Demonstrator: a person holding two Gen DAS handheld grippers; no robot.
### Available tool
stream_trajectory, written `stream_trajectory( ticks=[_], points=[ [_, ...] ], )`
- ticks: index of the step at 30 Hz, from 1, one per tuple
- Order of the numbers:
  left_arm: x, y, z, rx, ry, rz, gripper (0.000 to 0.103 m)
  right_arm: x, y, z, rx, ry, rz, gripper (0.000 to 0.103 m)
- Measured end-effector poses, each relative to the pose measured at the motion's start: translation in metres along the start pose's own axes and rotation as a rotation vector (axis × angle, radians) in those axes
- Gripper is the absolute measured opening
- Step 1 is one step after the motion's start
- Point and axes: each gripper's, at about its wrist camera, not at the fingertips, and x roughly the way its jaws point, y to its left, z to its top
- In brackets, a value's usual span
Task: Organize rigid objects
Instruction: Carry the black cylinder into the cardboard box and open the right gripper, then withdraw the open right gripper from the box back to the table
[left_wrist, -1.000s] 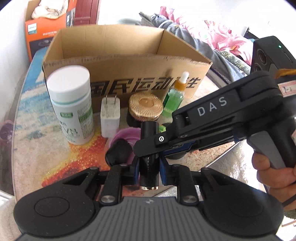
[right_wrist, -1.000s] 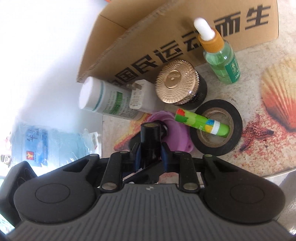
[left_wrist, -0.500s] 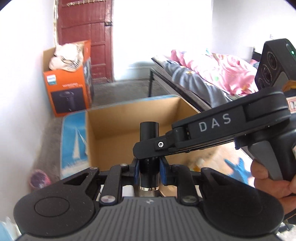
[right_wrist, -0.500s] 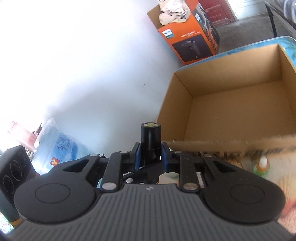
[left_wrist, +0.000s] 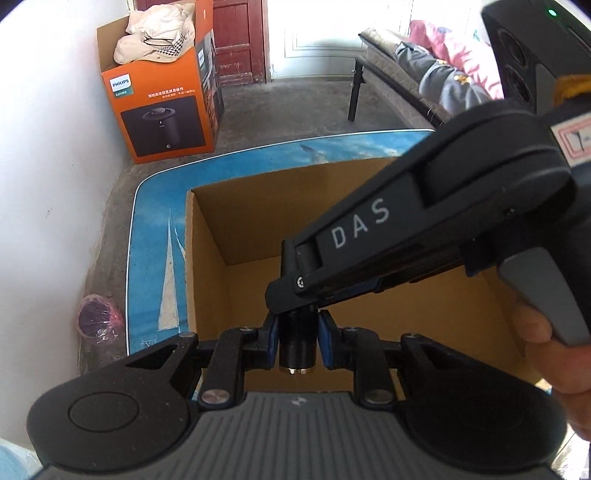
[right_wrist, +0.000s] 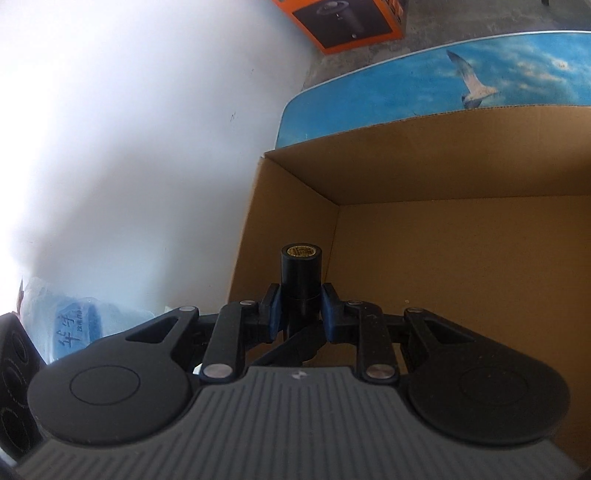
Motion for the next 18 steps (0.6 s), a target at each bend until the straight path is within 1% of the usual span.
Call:
stream_trajectory(
  ticks=[3, 4, 5, 8, 12, 13, 15, 17, 18],
  points=[
    [0.011, -0.001, 0.002, 0.012, 0.035, 0.021, 0.024, 0.025, -0.01, 0.011, 0.022, 0.046, -0.013, 0.021],
    [0.014, 0.0, 0.003, 0.007, 0.043, 0.019, 0.025, 0.031, -0.014, 0.008, 0.026, 0.057, -0.022, 0.021],
    [0.016, 0.0, 0.003, 0.001, 0.048, 0.015, 0.028, 0.037, -0.018, 0.012, 0.034, 0.074, -0.029, 0.021],
    [0.013, -0.002, 0.004, 0.007, 0.044, 0.017, 0.028, 0.057, -0.023, 0.021, 0.047, 0.112, -0.049, 0.022],
    [0.009, 0.002, 0.004, -0.02, 0.044, 0.02, 0.03, 0.067, -0.016, 0.031, 0.038, 0.06, -0.051, 0.025],
    [0.007, 0.003, 0.003, -0.033, 0.042, 0.017, 0.03, 0.069, -0.018, 0.034, 0.034, 0.051, -0.054, 0.028],
    [-0.001, 0.005, 0.0, -0.053, 0.025, 0.01, 0.03, 0.064, -0.015, 0.037, 0.035, 0.02, -0.056, 0.045],
    [-0.015, 0.008, -0.005, -0.066, -0.015, -0.01, 0.032, 0.053, -0.011, 0.036, 0.03, -0.027, -0.054, 0.054],
    [-0.024, 0.008, -0.009, -0.072, -0.037, -0.022, 0.033, 0.043, -0.011, 0.036, 0.025, -0.05, -0.046, 0.054]
  ],
)
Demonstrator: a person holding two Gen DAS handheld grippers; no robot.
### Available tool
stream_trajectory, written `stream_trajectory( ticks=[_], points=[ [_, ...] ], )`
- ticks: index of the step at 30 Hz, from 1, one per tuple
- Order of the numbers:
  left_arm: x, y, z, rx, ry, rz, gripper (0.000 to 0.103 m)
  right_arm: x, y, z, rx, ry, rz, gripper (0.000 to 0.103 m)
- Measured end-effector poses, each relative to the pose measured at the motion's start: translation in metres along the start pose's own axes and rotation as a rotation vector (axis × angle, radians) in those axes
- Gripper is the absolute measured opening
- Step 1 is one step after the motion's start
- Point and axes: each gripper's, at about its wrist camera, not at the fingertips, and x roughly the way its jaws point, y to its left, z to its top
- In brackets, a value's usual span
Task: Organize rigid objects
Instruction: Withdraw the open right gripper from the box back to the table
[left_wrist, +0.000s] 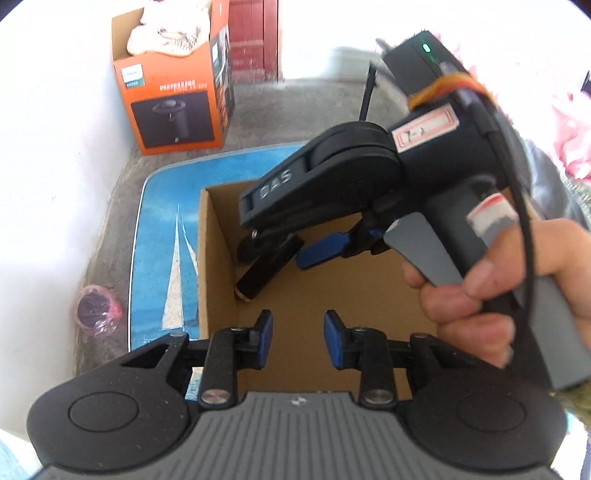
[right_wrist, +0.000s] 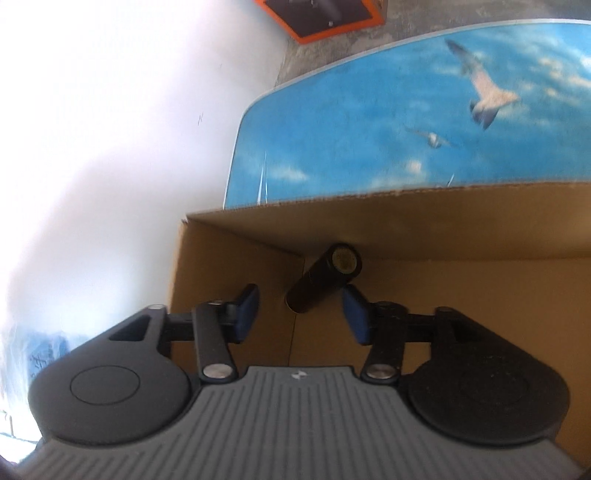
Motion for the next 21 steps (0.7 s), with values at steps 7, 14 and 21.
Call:
stream_trajectory(
  ticks=[7, 14, 21],
  points=[
    [-0.059, -0.005, -0.022, -0.019, -0.12, -0.04, 0.035, -0.069, -0.003, -0.018, 0.015, -0.124, 0.05, 0.054],
    [-0.103, -0.005, -0.043, -0.029, -0.199, -0.091, 0.036, -0.147, 0.002, -0.055, -0.026, -0.232, 0.137, 0.053],
    [-0.12, -0.009, -0.091, -0.001, -0.217, -0.185, 0.043, -0.222, 0.009, -0.162, -0.163, -0.284, 0.237, 0.052]
  ],
)
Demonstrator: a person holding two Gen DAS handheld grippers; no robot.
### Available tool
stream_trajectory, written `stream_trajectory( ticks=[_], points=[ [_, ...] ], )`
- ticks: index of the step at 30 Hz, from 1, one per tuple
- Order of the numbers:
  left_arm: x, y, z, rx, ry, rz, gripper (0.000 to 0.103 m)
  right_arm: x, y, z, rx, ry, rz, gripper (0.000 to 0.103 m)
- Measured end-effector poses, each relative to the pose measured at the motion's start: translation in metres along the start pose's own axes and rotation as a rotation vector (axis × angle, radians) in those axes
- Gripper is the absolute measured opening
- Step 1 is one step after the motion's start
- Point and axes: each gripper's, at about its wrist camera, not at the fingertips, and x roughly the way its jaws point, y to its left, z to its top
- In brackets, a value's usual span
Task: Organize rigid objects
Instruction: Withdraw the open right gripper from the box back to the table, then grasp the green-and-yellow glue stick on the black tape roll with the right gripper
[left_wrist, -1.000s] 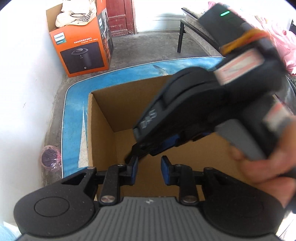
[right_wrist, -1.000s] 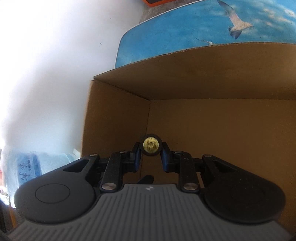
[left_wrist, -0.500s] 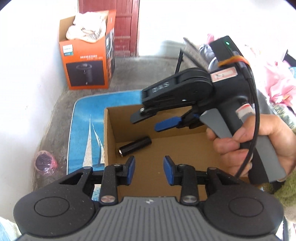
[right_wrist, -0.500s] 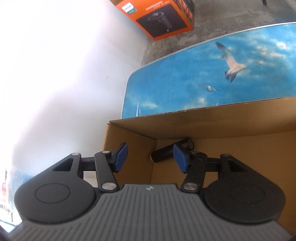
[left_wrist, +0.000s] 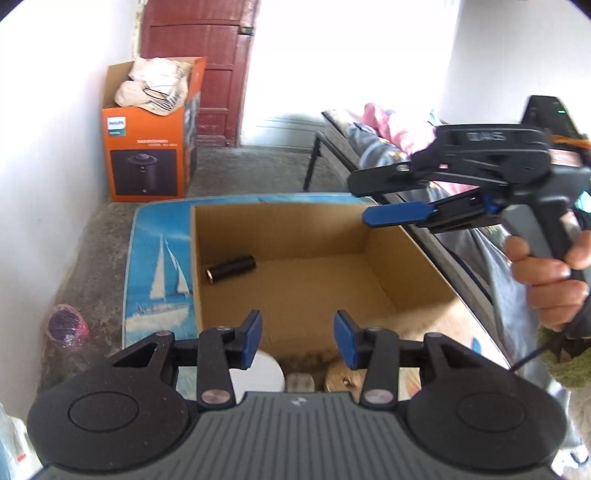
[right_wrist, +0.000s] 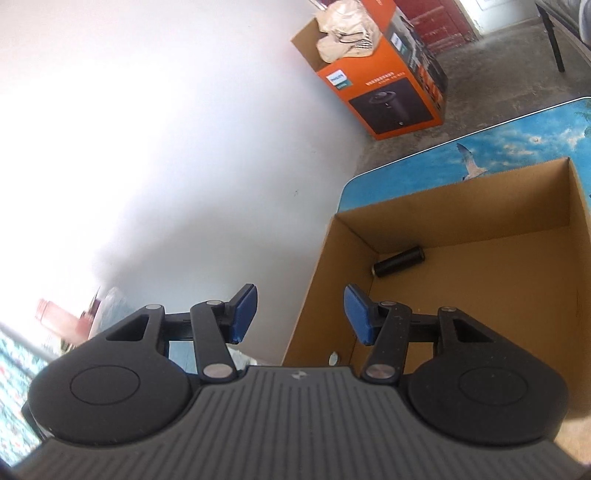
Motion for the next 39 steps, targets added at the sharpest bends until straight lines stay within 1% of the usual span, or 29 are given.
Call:
stream_trajectory(
  ticks=[2, 3, 6, 7, 8, 10, 11, 12, 14, 18, 19, 22, 25, 28, 36, 39],
  points=[
    [0.001, -0.005, -0.021, 0.004, 0.018, -0.035, 0.042, -0.017, 0.005, -0.036, -0.027, 0.016, 0.008, 0.052],
    [0.002, -0.008, -0.032, 0.006, 0.033, -0.054, 0.042, -0.021, 0.003, -0.056, -0.038, 0.019, -0.005, 0.051],
    [0.018, -0.016, -0.063, 0.003, 0.091, -0.088, 0.042, -0.031, -0.006, -0.109, -0.064, -0.01, -0.08, 0.049],
    [0.023, -0.021, -0.075, 0.007, 0.112, -0.1, 0.041, -0.031, -0.015, -0.126, -0.061, -0.021, -0.113, 0.049],
    [0.025, -0.031, -0.088, 0.016, 0.135, -0.112, 0.041, -0.029, -0.023, -0.141, -0.059, -0.023, -0.151, 0.048],
    [0.041, -0.046, -0.101, 0.024, 0.19, -0.146, 0.038, -0.02, -0.044, -0.164, -0.04, -0.014, -0.238, 0.043],
    [0.05, -0.052, -0.107, 0.026, 0.213, -0.167, 0.036, -0.015, -0.054, -0.171, -0.02, -0.002, -0.257, 0.037],
    [0.057, -0.058, -0.109, 0.028, 0.23, -0.184, 0.035, -0.012, -0.063, -0.176, 0.004, 0.008, -0.262, 0.035],
    [0.068, -0.069, -0.113, 0.042, 0.244, -0.204, 0.034, -0.007, -0.074, -0.181, 0.025, 0.024, -0.254, 0.031],
    [0.08, -0.087, -0.115, 0.105, 0.217, -0.164, 0.033, 0.001, -0.082, -0.178, 0.005, 0.036, -0.25, 0.03],
    [0.085, -0.09, -0.115, 0.106, 0.219, -0.163, 0.03, 0.004, -0.085, -0.175, 0.013, 0.041, -0.241, 0.03],
    [0.094, -0.093, -0.113, 0.095, 0.234, -0.157, 0.029, 0.016, -0.093, -0.17, 0.047, 0.079, -0.216, 0.03],
    [0.101, -0.092, -0.112, 0.081, 0.251, -0.141, 0.029, 0.025, -0.103, -0.173, 0.087, 0.117, -0.19, 0.032],
    [0.104, -0.091, -0.112, 0.085, 0.258, -0.136, 0.028, 0.025, -0.103, -0.175, 0.082, 0.132, -0.181, 0.032],
    [0.105, -0.101, -0.112, 0.124, 0.247, -0.107, 0.029, 0.029, -0.104, -0.169, 0.056, 0.172, -0.164, 0.035],
    [0.105, -0.101, -0.111, 0.11, 0.256, -0.117, 0.036, 0.03, -0.104, -0.169, 0.058, 0.18, -0.161, 0.035]
  ],
)
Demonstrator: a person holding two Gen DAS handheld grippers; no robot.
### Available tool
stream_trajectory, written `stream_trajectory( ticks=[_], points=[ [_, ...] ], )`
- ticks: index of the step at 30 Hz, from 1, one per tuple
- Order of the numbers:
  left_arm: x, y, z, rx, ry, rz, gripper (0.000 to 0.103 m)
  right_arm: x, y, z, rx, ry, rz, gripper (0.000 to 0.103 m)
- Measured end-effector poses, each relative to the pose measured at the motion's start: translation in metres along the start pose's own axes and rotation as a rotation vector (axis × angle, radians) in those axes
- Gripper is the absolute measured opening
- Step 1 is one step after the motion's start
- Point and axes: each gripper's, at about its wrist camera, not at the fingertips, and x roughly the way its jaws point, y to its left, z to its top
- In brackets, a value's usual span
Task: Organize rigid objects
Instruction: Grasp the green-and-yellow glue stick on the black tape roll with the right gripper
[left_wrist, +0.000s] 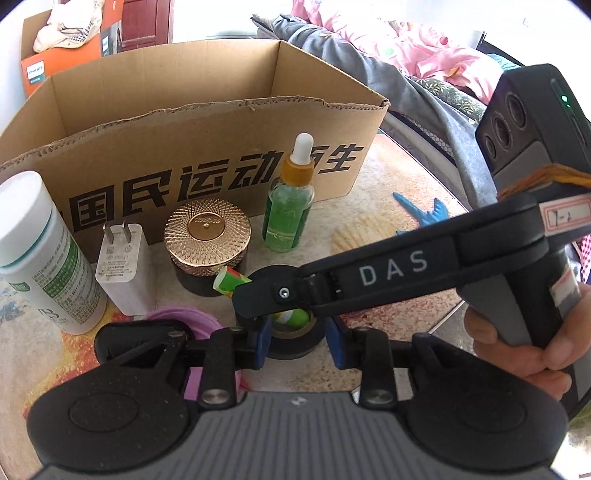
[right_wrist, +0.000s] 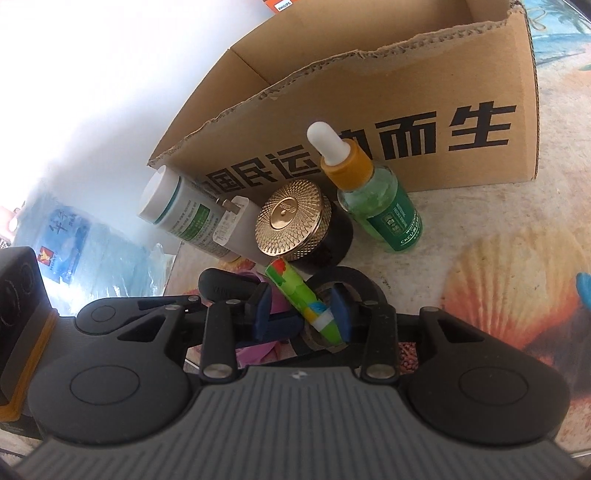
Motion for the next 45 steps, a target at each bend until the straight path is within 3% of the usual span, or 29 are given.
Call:
stream_trajectory(
  ticks=[3, 10, 13, 15, 25, 27, 34, 39, 42, 45],
  points=[
    [-0.001, -0.001, -0.001, 0.004, 0.006, -0.004, 0.04, 0.001, -0.001, 0.001, 0.019, 0.015, 0.002, 0.035],
    [-0.005, -0.005, -0.005, 0.02, 0.001, 0.046, 0.041, -0.001, 0.003, -0.002, 0.0, 0.0, -0.03, 0.022],
    [-0.006, -0.004, -0.006, 0.007, -0.01, 0.056, 0.042, -0.005, 0.0, -0.004, 0.023, -0.019, -0.005, 0.014],
    [-0.006, -0.003, -0.006, 0.006, -0.015, 0.062, 0.042, -0.008, -0.002, -0.005, 0.035, -0.03, 0.01, 0.003],
    [-0.005, -0.004, -0.005, 0.01, -0.039, 0.089, 0.038, -0.013, 0.003, -0.008, 0.047, -0.051, 0.014, 0.009],
    [-0.004, -0.004, -0.006, 0.009, -0.042, 0.089, 0.036, -0.01, 0.003, -0.008, 0.05, -0.037, 0.002, 0.021],
    [-0.002, -0.002, -0.01, 0.001, -0.056, 0.078, 0.035, -0.003, 0.005, -0.007, 0.054, -0.037, 0.011, 0.032],
    [-0.001, -0.004, -0.011, 0.01, -0.07, 0.074, 0.039, -0.005, 0.003, -0.007, 0.049, -0.057, 0.025, 0.029],
    [-0.003, -0.004, -0.011, 0.01, -0.082, 0.092, 0.038, -0.01, 0.0, -0.01, 0.056, -0.084, 0.035, 0.014],
    [-0.003, 0.0, -0.01, -0.014, -0.089, 0.083, 0.035, -0.015, -0.005, -0.014, 0.077, -0.098, 0.052, 0.01]
  ],
)
